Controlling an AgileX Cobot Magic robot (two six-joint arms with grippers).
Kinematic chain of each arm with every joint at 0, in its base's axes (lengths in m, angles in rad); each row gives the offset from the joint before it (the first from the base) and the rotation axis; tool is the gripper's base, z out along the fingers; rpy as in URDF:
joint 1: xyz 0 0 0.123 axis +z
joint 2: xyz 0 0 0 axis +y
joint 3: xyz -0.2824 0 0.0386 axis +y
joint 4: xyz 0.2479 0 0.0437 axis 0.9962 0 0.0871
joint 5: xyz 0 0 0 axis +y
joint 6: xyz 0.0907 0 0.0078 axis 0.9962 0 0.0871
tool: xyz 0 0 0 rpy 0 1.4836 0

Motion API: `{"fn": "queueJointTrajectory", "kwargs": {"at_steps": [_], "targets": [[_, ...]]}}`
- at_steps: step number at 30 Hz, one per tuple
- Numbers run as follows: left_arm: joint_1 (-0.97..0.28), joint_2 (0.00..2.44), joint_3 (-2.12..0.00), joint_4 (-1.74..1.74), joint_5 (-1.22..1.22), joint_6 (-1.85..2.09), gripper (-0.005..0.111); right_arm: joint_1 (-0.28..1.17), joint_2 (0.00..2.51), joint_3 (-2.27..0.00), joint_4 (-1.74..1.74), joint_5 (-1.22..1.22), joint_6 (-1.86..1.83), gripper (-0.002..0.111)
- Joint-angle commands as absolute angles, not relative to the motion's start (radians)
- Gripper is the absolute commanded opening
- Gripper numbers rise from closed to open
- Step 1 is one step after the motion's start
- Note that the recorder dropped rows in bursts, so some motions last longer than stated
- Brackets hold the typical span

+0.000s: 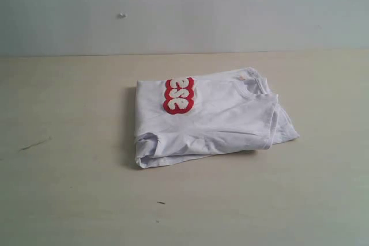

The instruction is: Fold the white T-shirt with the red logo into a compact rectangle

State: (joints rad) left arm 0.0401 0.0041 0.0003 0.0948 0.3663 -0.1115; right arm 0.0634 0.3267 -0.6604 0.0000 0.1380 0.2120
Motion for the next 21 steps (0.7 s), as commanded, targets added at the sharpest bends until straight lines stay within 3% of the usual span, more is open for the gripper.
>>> {"fn": "queueJointTrajectory", "kwargs": {"at_steps": [1,21], "targets": [[0.04,0.0,0.0,0.083,0.358,-0.147,0.0,0.064,0.323,-0.656,0.0,0.137,0.211,0.0],[0.04,0.0,0.0,0.09,0.356,-0.143,0.0,0.064,0.323,-0.656,0.0,0.139,0.211,0.0]]}}
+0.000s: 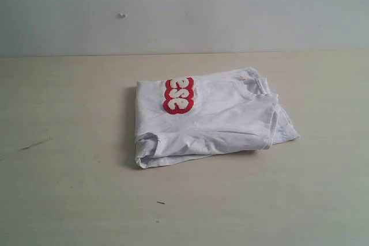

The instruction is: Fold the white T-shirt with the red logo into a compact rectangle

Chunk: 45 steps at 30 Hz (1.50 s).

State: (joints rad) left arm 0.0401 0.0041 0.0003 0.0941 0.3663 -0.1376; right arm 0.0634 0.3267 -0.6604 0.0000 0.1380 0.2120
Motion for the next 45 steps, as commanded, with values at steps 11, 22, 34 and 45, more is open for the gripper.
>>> {"fn": "queueJointTrajectory", "kwargs": {"at_steps": [11,22,34,45], "targets": [[0.04,0.0,0.0,0.092,0.356,-0.143,0.0,0.064,0.323,-0.656,0.0,0.139,0.211,0.0],[0.04,0.0,0.0,0.092,0.356,-0.143,0.0,0.064,0.323,-0.656,0.0,0.141,0.211,0.0],[0.04,0.0,0.0,0.092,0.356,-0.143,0.0,0.064,0.323,-0.656,0.0,0.141,0.211,0.0],[0.04,0.0,0.0,0.092,0.356,-0.143,0.0,0.064,0.26,-0.599,-0.03,0.114,0.14,0.0]]}}
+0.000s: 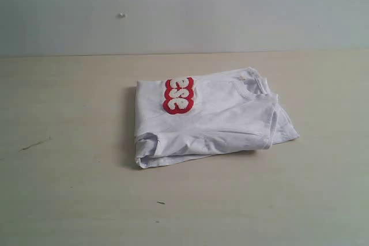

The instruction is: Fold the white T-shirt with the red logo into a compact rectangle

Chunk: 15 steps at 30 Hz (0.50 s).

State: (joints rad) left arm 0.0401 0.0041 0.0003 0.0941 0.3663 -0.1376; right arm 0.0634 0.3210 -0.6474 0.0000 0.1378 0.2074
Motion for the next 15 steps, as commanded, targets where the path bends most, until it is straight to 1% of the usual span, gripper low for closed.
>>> {"fn": "queueJointTrajectory", "kwargs": {"at_steps": [1,4,7,15], "targets": [[0.04,0.0,0.0,0.092,0.356,-0.143,0.0,0.061,0.235,-0.58,-0.031,0.083,0.102,0.0],[0.04,0.0,0.0,0.094,0.356,-0.143,0.0,0.045,0.144,-0.511,-0.031,-0.075,0.057,0.0],[0.04,0.0,0.0,0.094,0.356,-0.143,0.0,0.019,0.073,-0.465,-0.032,-0.167,0.0,0.0],[0.04,0.0,0.0,0.094,0.356,-0.143,0.0,-0.065,0.0,-0.354,-0.034,-0.18,0.0,0.0]]}}
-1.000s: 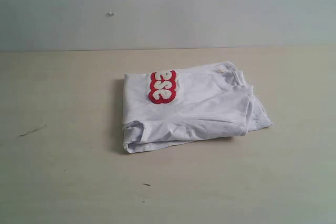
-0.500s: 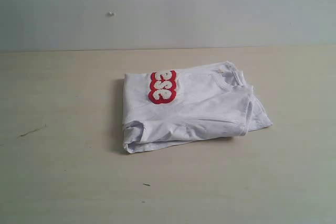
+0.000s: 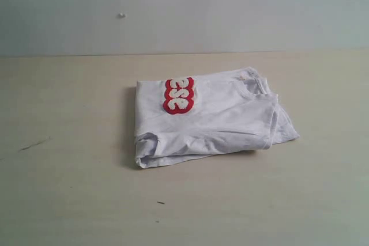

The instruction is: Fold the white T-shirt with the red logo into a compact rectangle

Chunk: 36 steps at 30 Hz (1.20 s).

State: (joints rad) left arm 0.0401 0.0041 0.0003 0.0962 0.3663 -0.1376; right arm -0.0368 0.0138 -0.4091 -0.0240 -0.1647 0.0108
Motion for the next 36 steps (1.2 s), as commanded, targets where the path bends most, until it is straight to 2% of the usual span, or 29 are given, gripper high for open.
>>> {"fn": "queueJointTrajectory", "kwargs": {"at_steps": [1,10,17,28,36], "targets": [[0.04,0.0,0.0,0.094,0.356,-0.143,0.0,-0.067,0.0,-0.345,-0.034,-0.175,0.0,0.0],[0.04,0.0,0.0,0.094,0.356,-0.143,0.0,-0.117,0.0,-0.247,-0.032,-0.096,0.027,0.0],[0.04,0.0,0.0,0.094,0.356,-0.143,0.0,-0.117,0.0,0.0,-0.037,0.0,0.02,0.0],[0.04,0.0,0.0,0.094,0.356,-0.141,0.0,-0.117,0.0,0.0,-0.033,0.262,0.03,0.0],[0.04,0.0,0.0,0.094,0.356,-0.141,0.0,-0.117,0.0,0.0,-0.026,0.265,0.082,0.0]]}}
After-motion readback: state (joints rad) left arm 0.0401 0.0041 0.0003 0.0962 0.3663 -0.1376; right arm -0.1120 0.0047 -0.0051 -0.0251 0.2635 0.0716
